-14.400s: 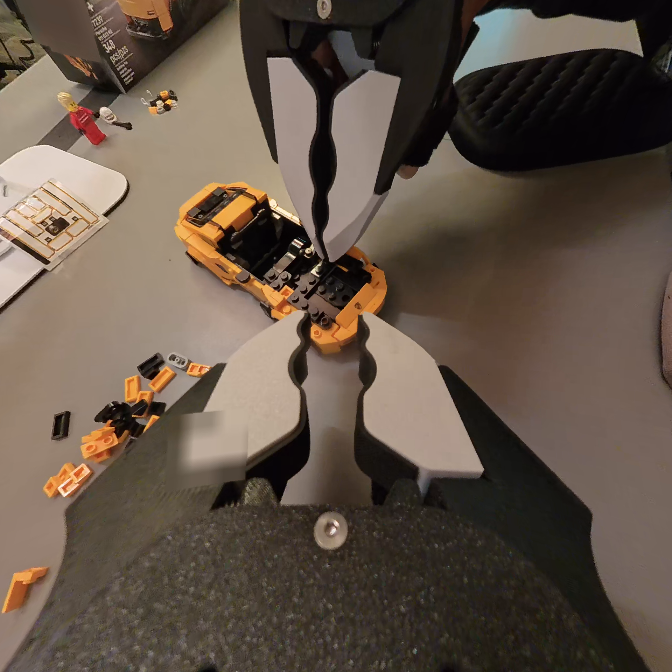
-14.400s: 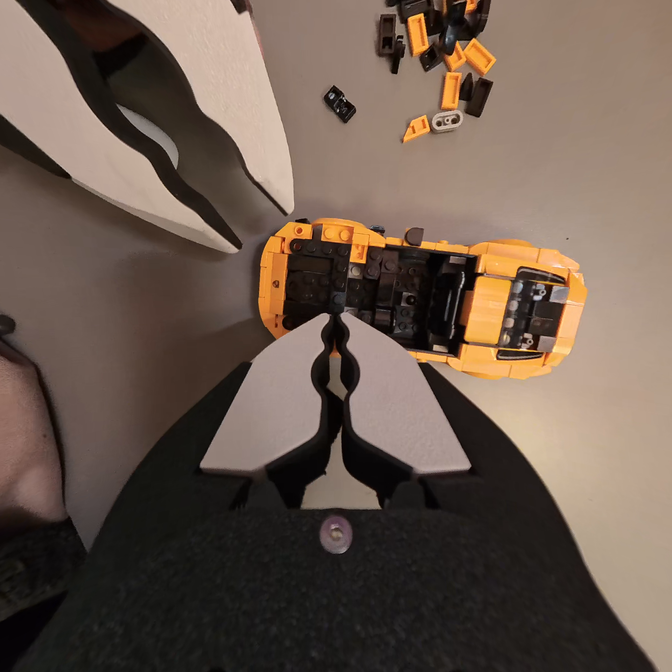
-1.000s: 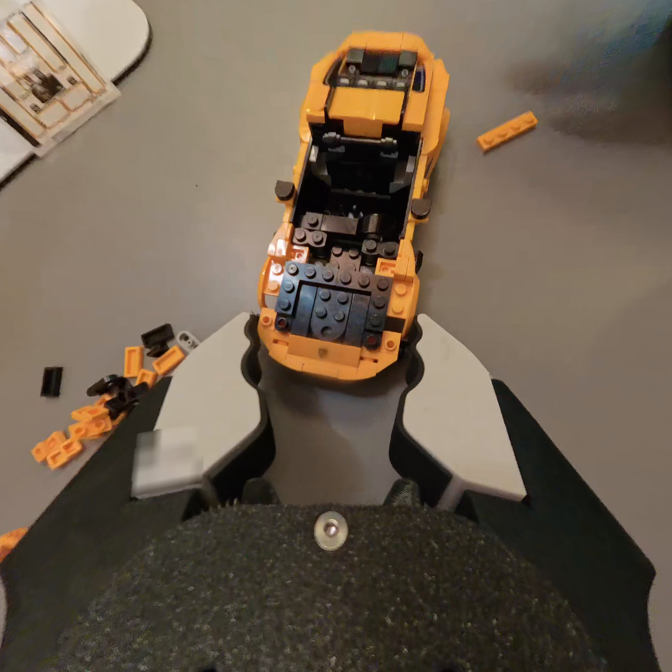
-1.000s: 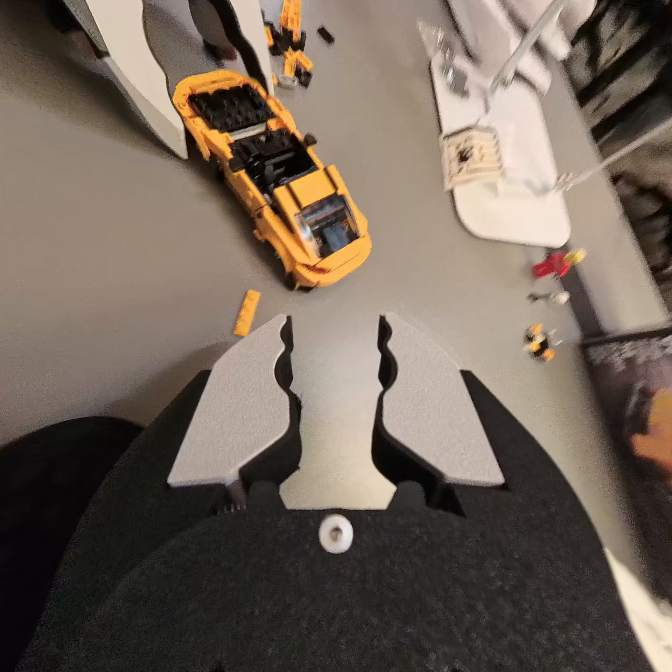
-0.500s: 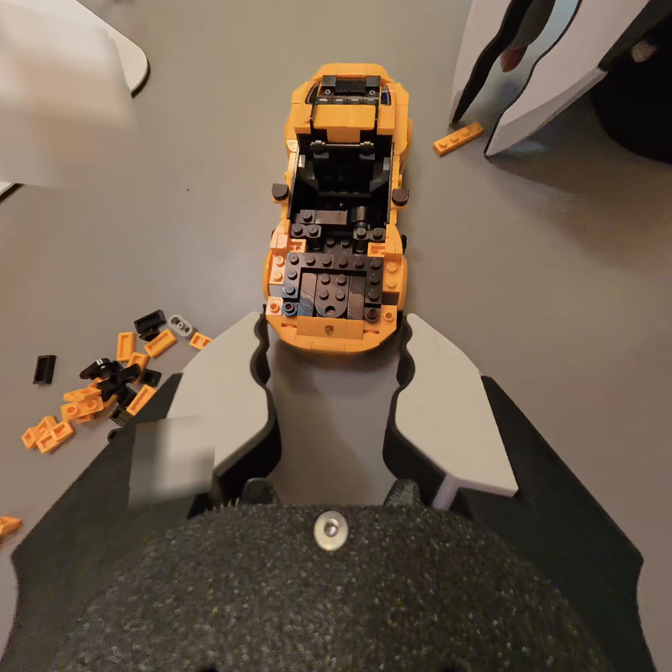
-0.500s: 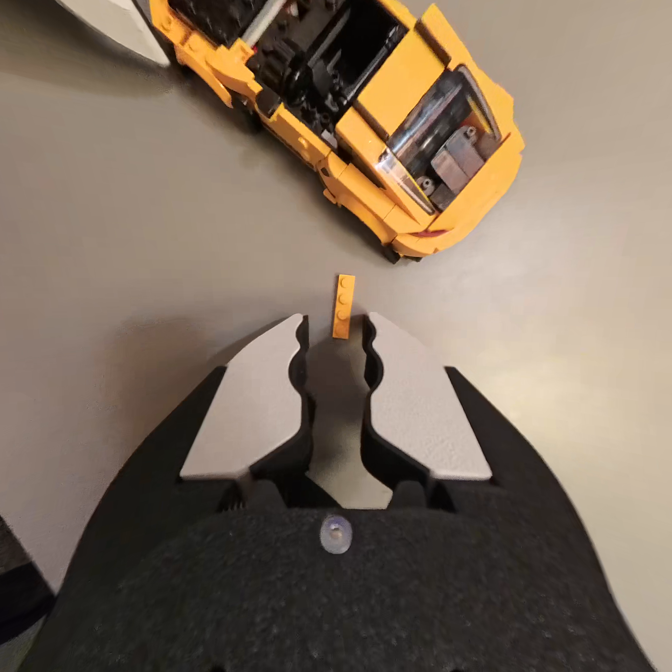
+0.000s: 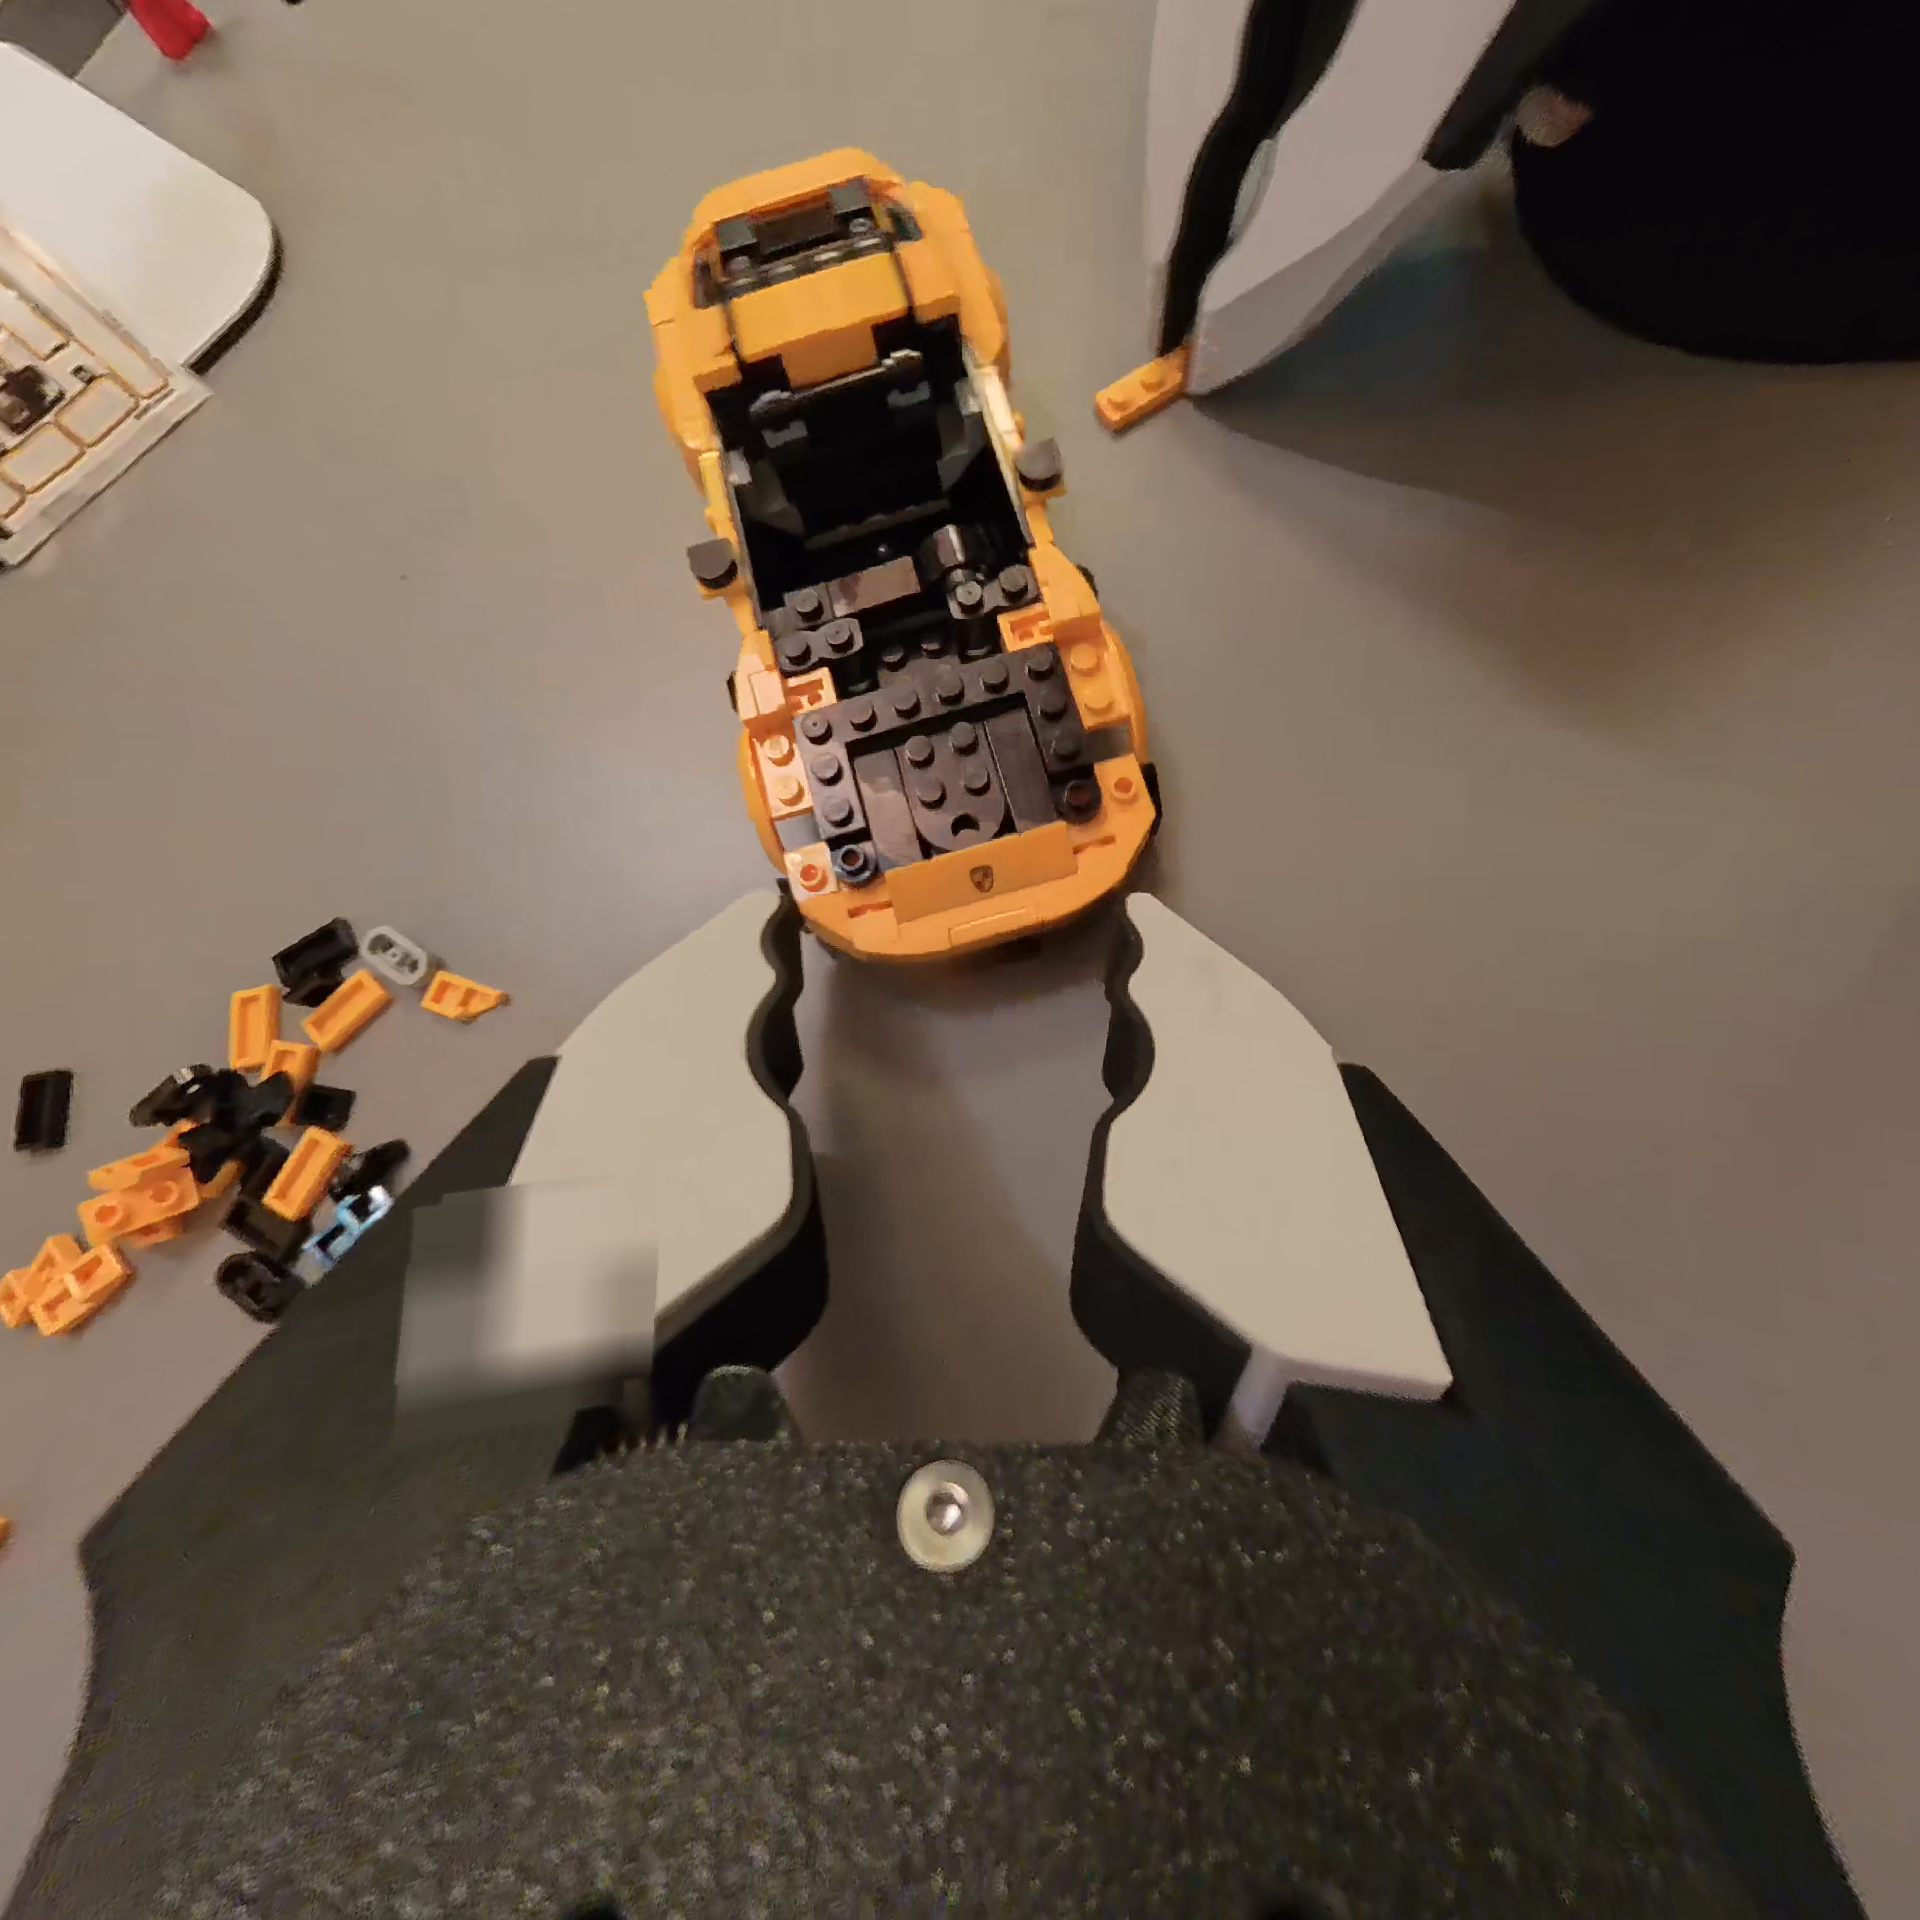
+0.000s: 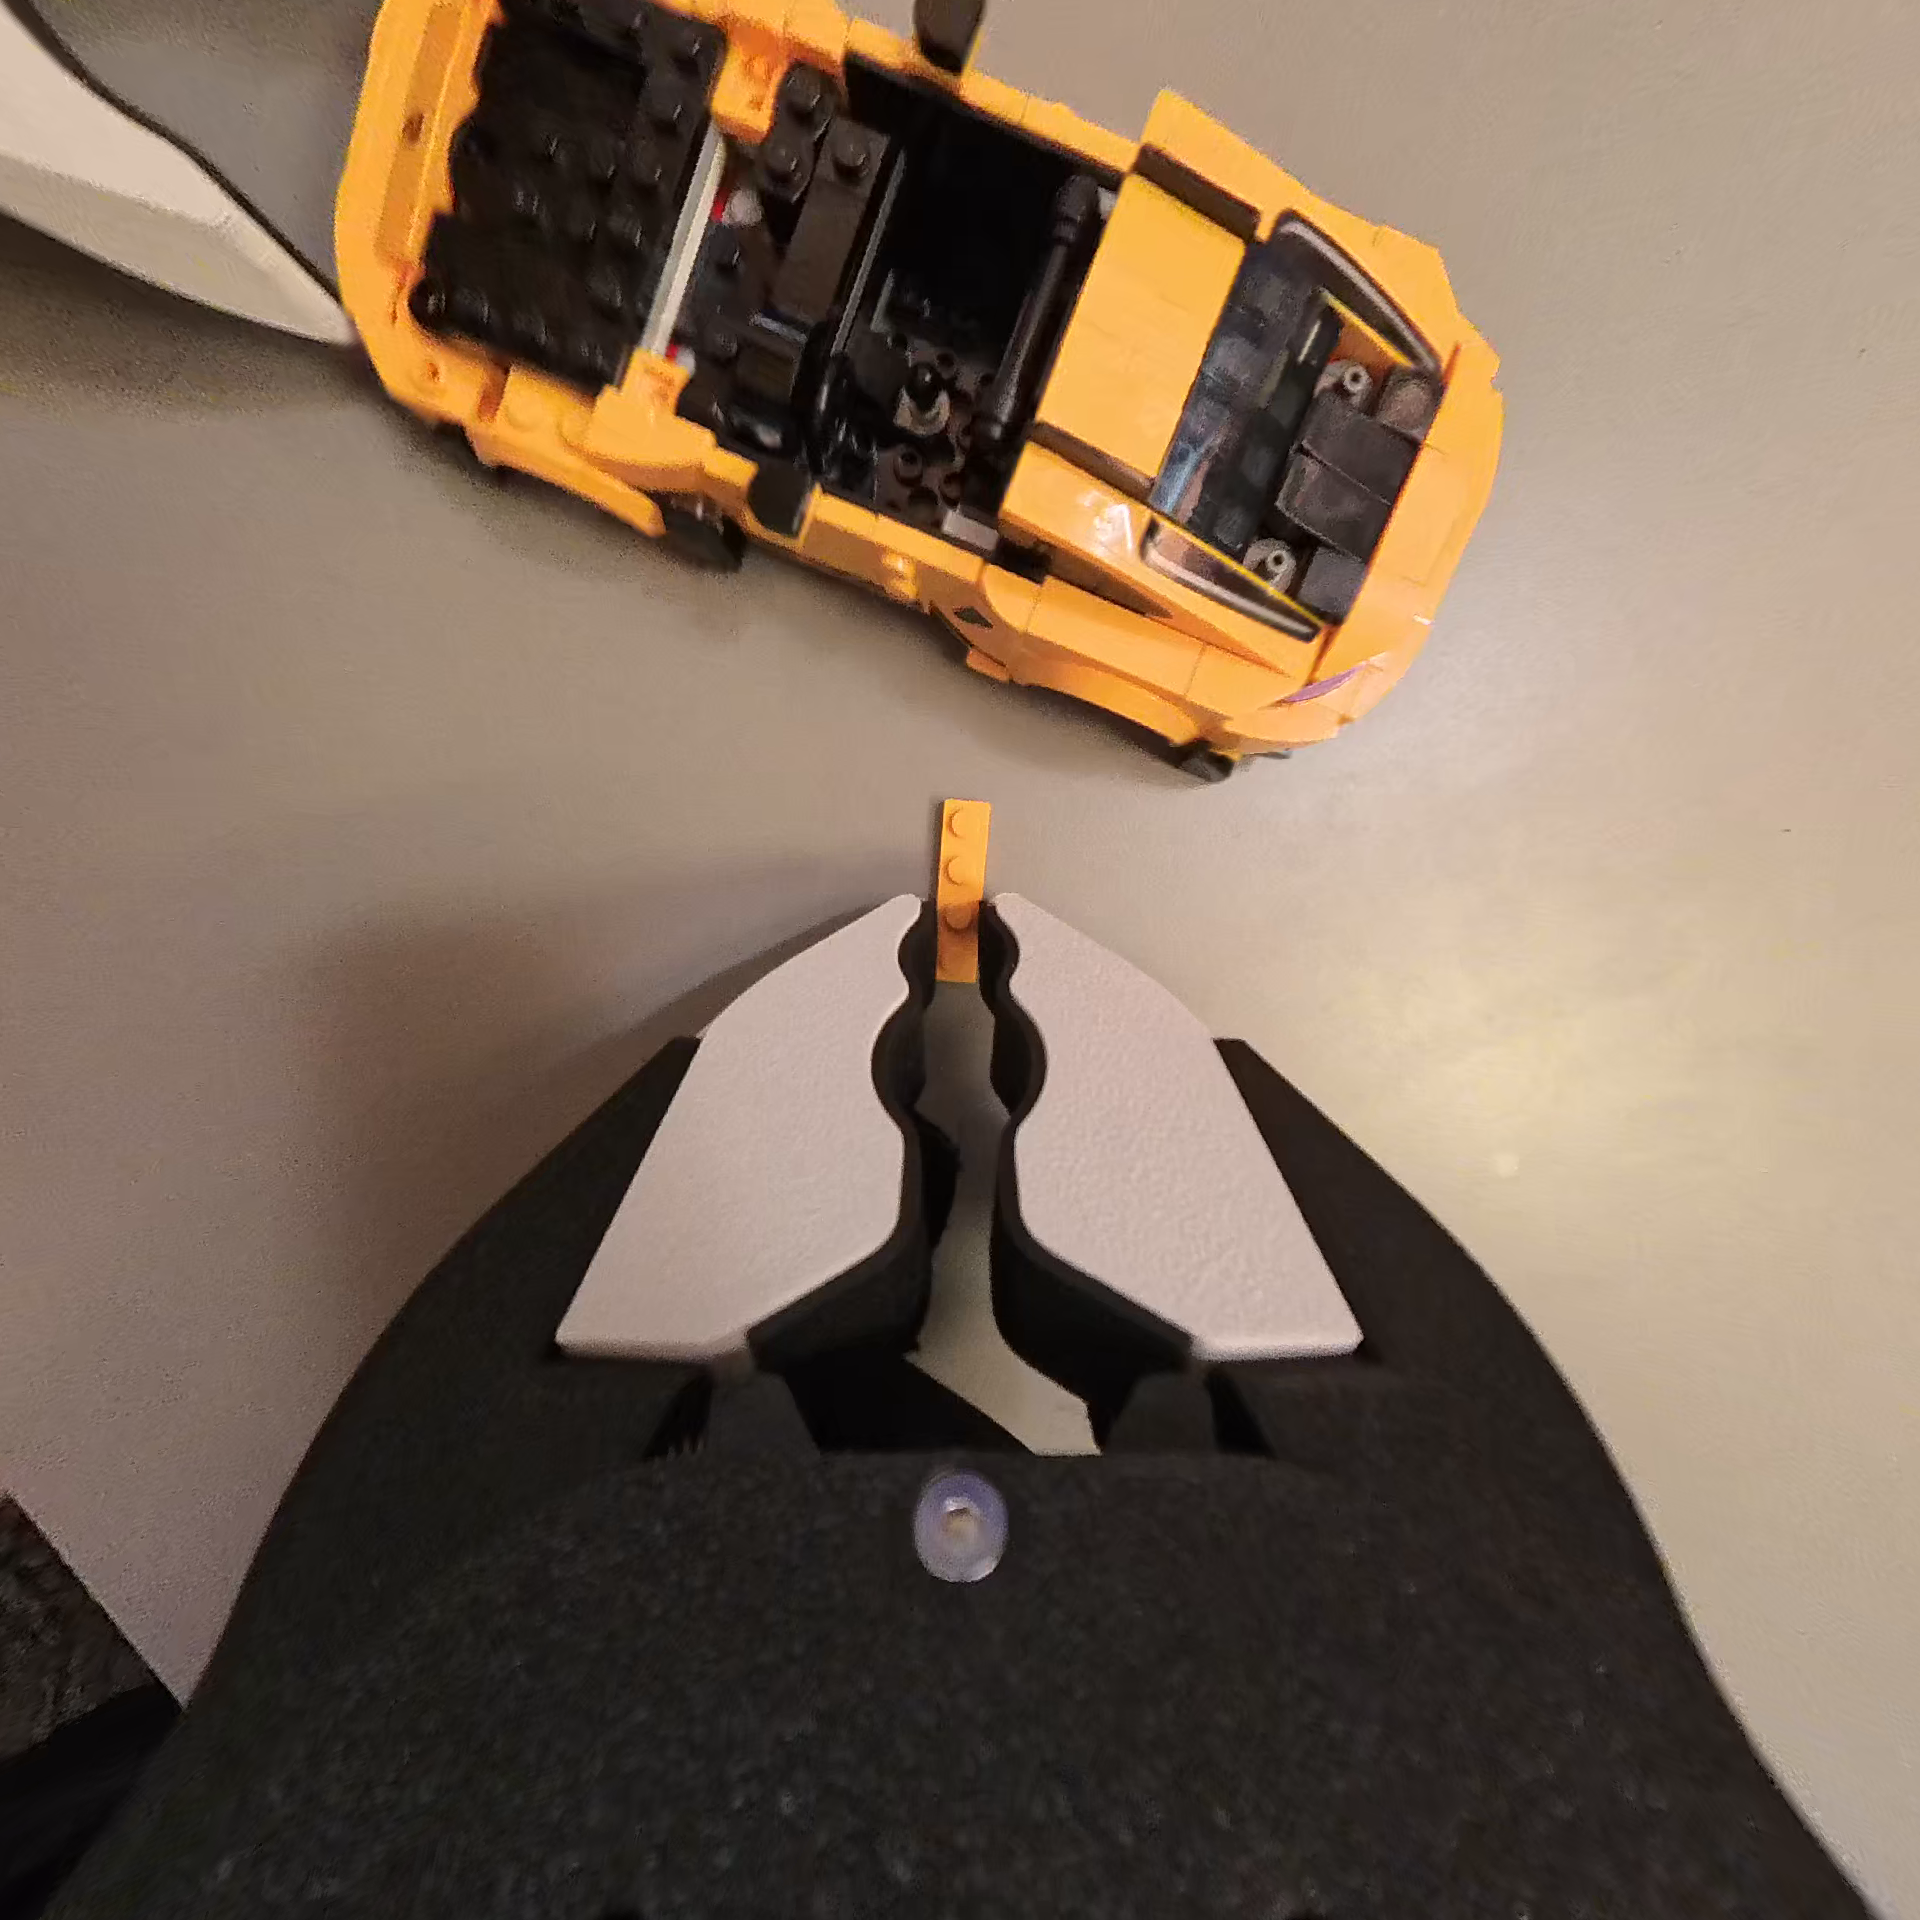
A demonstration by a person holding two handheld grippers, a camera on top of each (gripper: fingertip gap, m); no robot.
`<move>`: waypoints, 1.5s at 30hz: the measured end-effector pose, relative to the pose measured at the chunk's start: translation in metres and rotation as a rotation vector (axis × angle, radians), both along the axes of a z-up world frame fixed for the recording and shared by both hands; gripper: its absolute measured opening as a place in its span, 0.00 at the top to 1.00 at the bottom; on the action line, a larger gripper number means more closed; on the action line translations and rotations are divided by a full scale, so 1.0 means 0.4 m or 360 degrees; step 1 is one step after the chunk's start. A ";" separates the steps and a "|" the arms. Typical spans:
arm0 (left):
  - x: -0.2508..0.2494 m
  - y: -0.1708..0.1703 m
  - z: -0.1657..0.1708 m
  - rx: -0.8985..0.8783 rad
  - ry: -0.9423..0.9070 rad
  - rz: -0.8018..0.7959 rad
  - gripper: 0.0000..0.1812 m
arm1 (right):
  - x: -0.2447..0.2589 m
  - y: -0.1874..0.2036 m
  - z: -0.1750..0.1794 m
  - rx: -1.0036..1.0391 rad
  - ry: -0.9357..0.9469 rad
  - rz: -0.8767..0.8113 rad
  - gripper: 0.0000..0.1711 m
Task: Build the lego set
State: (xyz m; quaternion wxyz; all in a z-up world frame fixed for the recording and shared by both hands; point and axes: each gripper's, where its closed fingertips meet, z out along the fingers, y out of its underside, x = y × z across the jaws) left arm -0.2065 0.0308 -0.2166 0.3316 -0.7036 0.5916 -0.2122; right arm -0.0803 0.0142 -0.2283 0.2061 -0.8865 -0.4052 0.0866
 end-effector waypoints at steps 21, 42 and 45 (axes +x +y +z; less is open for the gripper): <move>0.027 0.019 0.042 -0.0023 -0.0026 -0.0368 0.75 | -0.166 -0.042 0.111 0.0000 0.0101 0.0191 0.96; 0.054 -0.036 0.001 -0.0071 -0.0171 -0.0554 0.76 | -0.153 -0.036 0.071 -0.0092 -0.0167 0.0241 0.94; 0.060 -0.045 0.006 -0.0066 -0.0185 -0.0566 0.76 | -0.148 -0.038 0.073 -0.0083 -0.0188 0.0273 0.97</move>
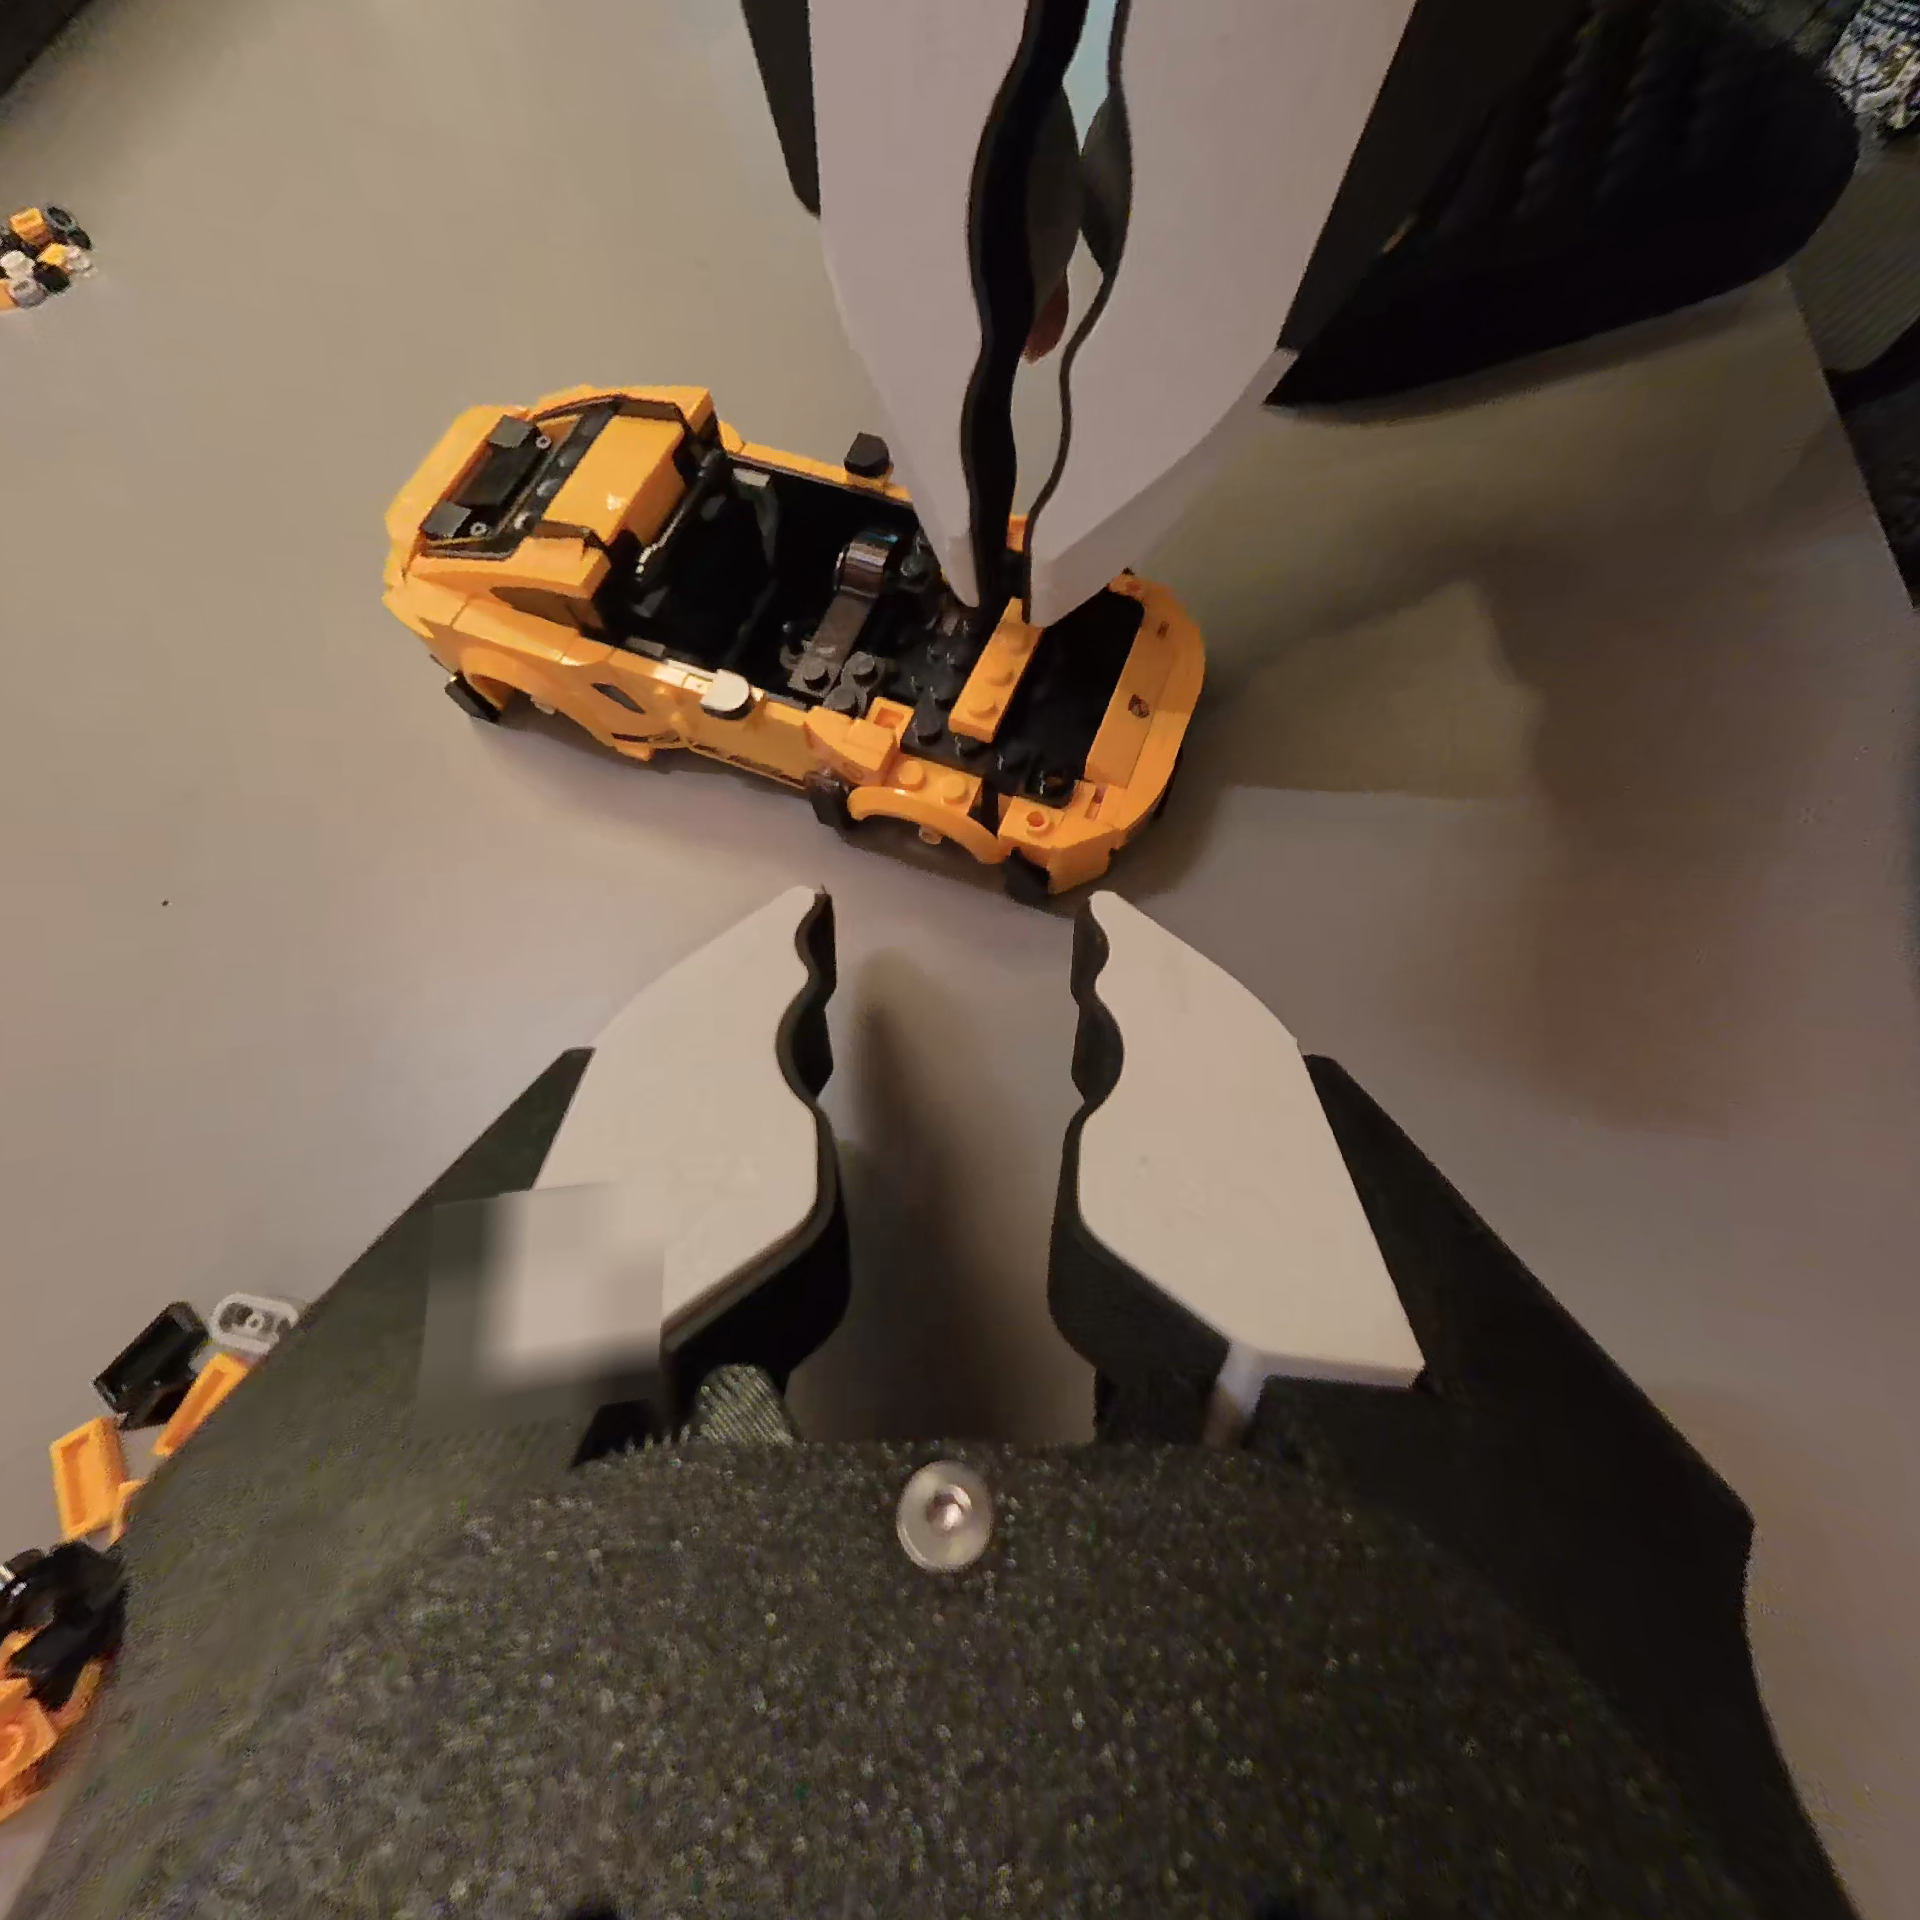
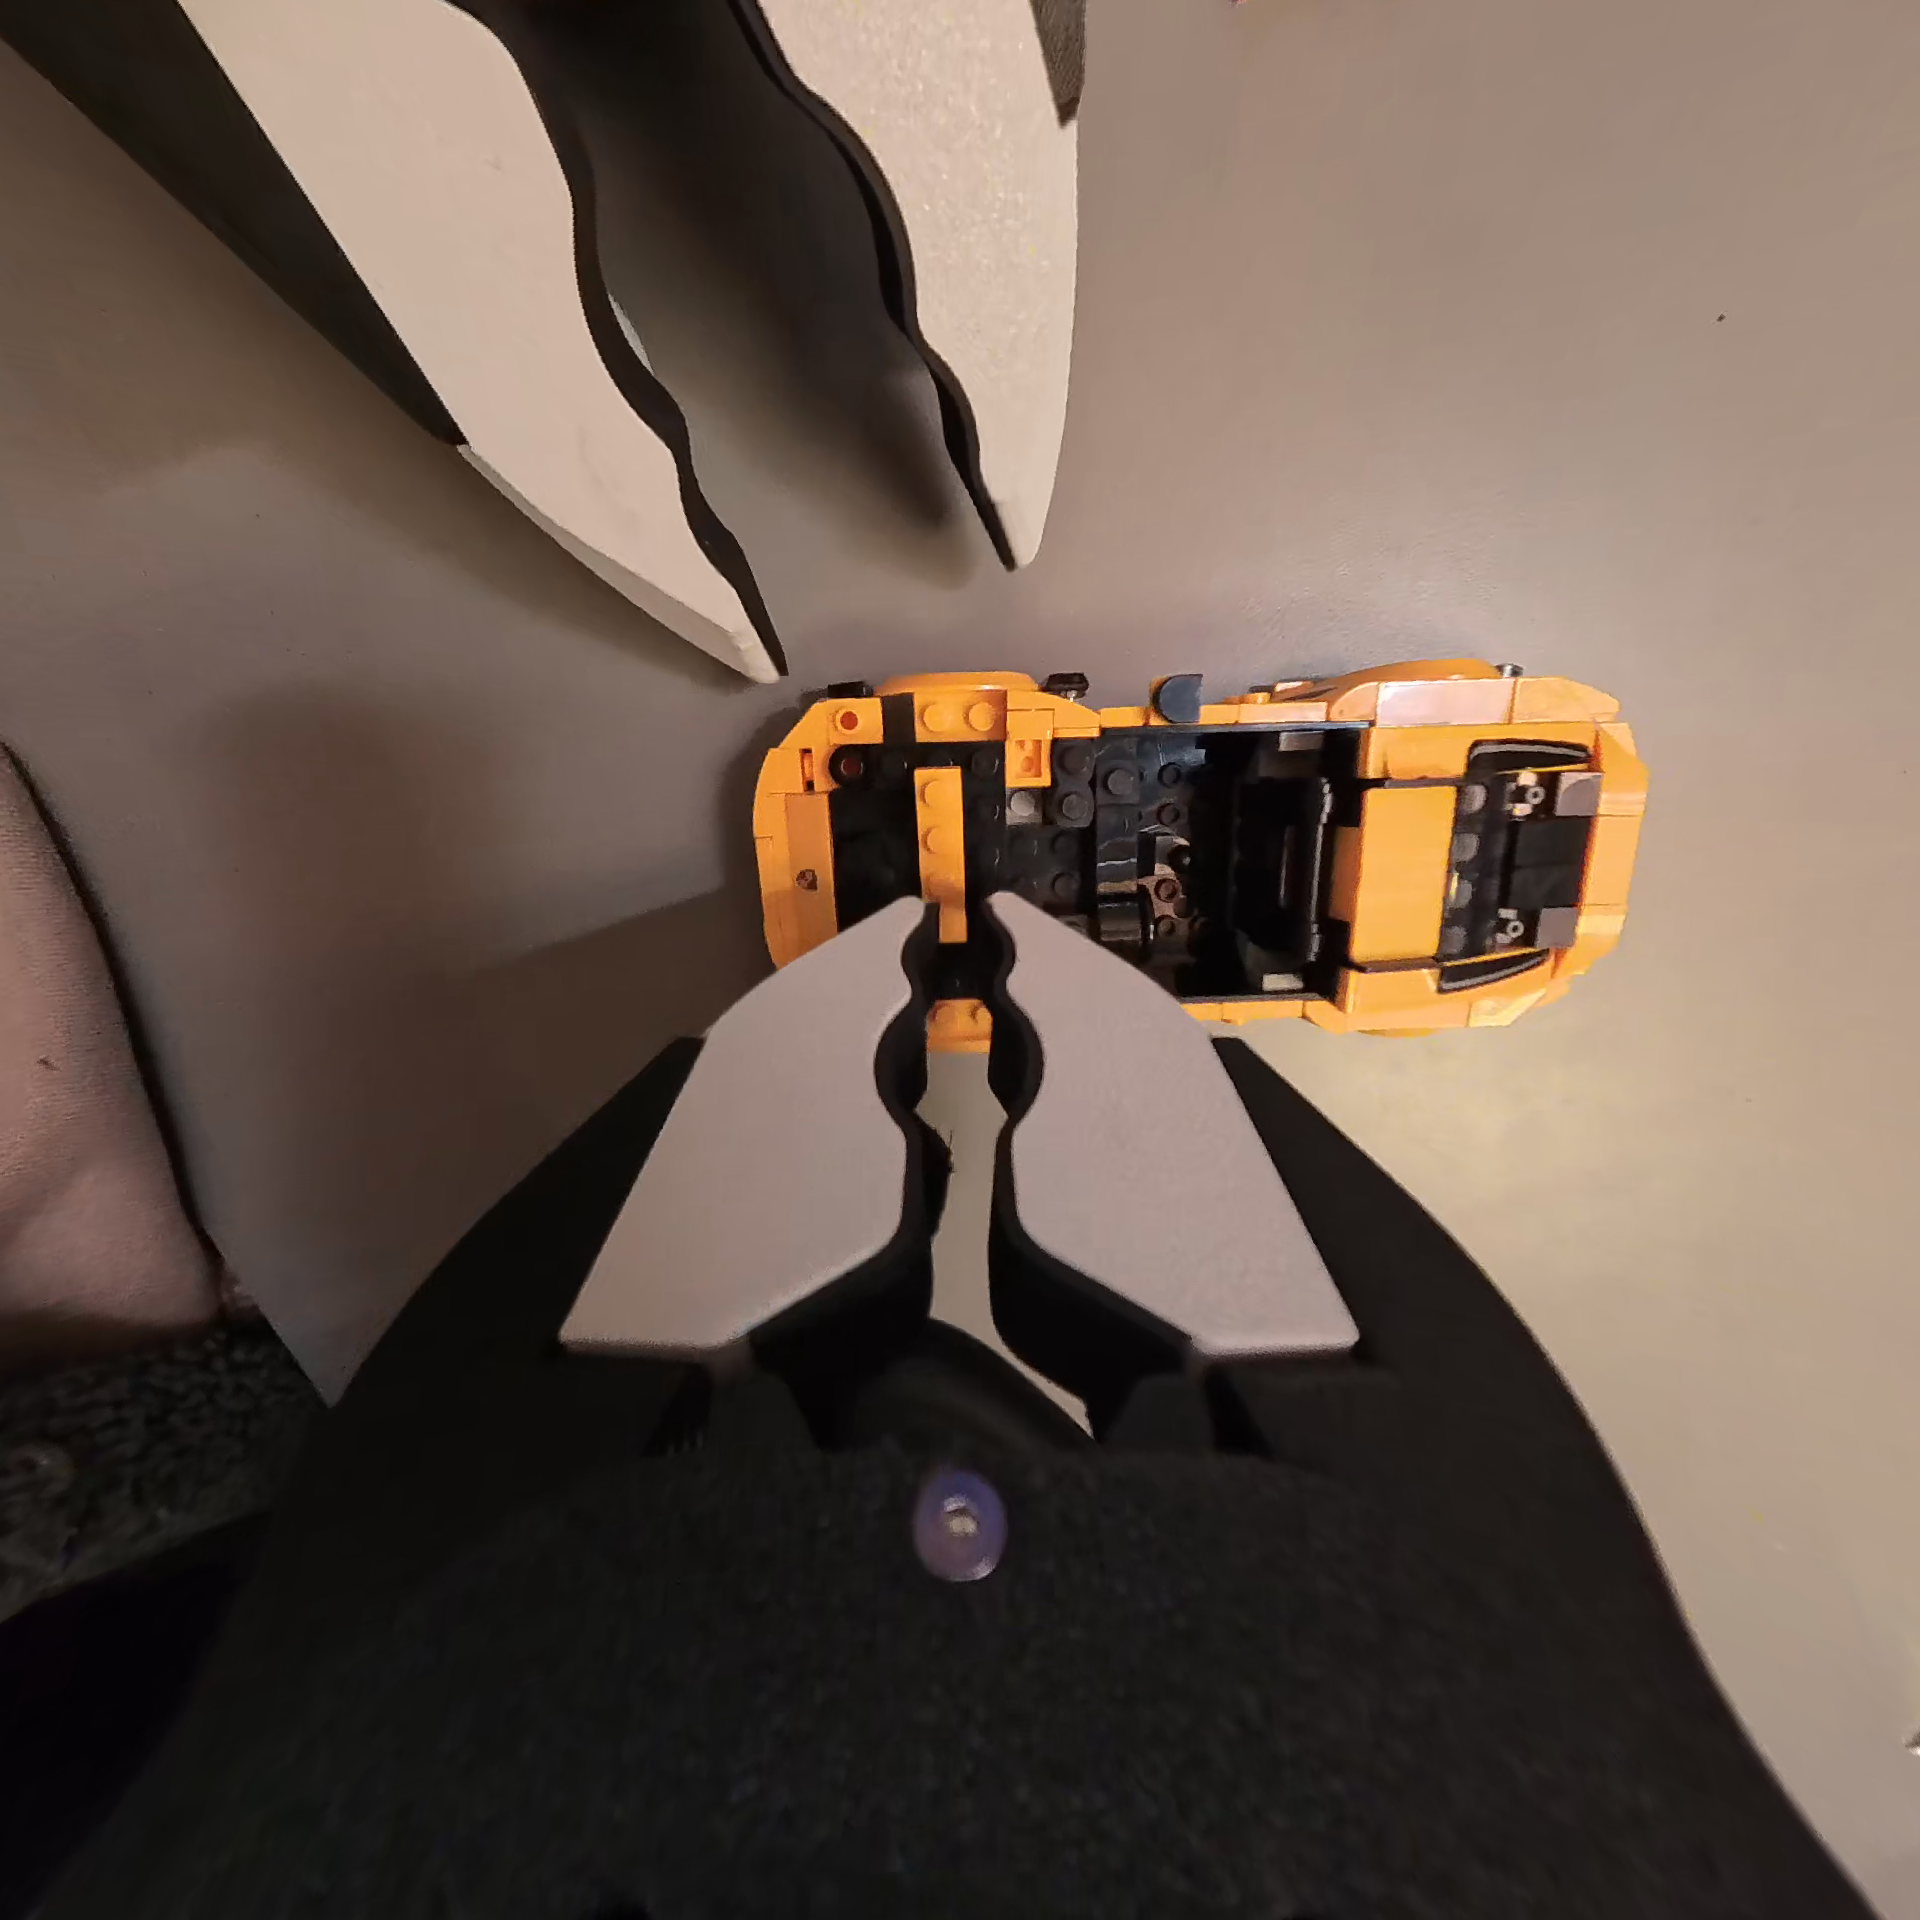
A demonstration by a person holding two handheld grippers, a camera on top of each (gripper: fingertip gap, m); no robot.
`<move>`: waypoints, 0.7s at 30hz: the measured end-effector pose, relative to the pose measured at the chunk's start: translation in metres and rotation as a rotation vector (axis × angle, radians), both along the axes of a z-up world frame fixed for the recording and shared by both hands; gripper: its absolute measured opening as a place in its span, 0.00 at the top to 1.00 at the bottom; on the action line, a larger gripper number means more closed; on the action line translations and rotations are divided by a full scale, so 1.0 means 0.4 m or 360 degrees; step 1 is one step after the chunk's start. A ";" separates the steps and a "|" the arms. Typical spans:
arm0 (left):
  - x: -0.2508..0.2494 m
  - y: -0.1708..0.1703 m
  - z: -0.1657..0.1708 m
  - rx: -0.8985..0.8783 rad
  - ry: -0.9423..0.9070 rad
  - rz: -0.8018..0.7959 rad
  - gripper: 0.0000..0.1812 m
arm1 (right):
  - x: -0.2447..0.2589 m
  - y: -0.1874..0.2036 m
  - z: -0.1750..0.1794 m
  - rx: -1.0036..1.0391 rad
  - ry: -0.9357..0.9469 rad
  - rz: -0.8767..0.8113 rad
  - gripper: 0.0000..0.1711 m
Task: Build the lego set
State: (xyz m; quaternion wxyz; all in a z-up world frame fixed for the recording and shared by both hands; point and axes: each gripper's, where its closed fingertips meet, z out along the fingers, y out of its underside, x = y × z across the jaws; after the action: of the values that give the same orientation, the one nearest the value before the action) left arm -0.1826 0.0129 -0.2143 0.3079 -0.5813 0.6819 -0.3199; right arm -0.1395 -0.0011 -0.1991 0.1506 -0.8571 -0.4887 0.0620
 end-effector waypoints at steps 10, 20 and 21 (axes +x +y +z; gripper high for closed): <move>0.010 -0.014 0.002 0.0023 -0.0012 -0.0023 0.77 | -0.027 0.004 -0.006 0.0011 0.0054 0.0059 0.95; 0.006 -0.012 -0.001 0.0009 -0.0002 -0.0020 0.77 | -0.019 0.003 -0.011 -0.0045 -0.0022 0.0093 0.97; 0.006 -0.011 -0.001 0.0008 -0.0004 -0.0019 0.77 | -0.020 0.004 -0.011 -0.0047 -0.0021 0.0090 0.97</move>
State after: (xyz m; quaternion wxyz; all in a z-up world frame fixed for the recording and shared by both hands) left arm -0.1802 0.0084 -0.2146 0.3083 -0.5760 0.6857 -0.3208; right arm -0.1474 0.0004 -0.2034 0.1328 -0.8456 -0.5126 0.0677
